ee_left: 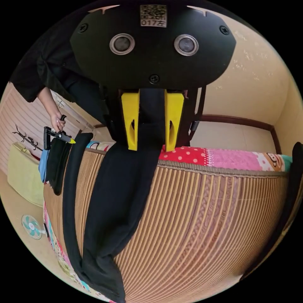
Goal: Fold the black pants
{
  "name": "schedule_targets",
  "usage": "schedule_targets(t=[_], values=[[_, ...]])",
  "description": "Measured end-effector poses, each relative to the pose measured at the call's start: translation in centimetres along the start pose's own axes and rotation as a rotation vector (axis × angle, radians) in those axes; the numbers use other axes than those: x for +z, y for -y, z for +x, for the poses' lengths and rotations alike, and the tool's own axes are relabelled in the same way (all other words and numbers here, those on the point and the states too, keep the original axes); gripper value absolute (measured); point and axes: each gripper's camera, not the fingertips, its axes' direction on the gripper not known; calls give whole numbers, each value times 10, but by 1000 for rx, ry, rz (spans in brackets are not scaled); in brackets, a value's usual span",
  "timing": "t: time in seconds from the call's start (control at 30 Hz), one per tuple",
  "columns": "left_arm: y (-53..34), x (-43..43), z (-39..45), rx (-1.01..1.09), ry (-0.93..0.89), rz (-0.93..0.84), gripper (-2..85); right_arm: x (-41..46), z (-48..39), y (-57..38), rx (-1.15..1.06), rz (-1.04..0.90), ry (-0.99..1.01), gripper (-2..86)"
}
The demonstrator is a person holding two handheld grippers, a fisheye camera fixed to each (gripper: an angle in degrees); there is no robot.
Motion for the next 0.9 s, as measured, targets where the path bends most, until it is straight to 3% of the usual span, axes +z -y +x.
schedule_targets(t=[0.17,0.27,0.37,0.43,0.57,0.7,0.83,0.9], values=[[-31,20,9,83,-107,-102,35,-2,2,-37,-56,-3,35,31],[-73,11,-11,-103,-36,-51,46,-7,0,-70,-85,4,-45,31],[-119,-7,-28,-263,-173,63,104,-13,-20,-107,-155,42,-219,30],[-138,-24,-22,-301,-250,146,139,-21,-44,-132,-224,80,-233,29],[-118,-66,80,52,-369,222,156,-28,-122,-182,-497,112,-214,28],[-78,-77,212,454,-237,148,172,-7,-173,-205,-707,65,-216,26],[-53,-36,268,572,-98,-60,150,8,-180,-206,-761,28,-151,27],[-54,-9,270,586,12,-138,67,17,-172,-203,-789,-56,-124,29]])
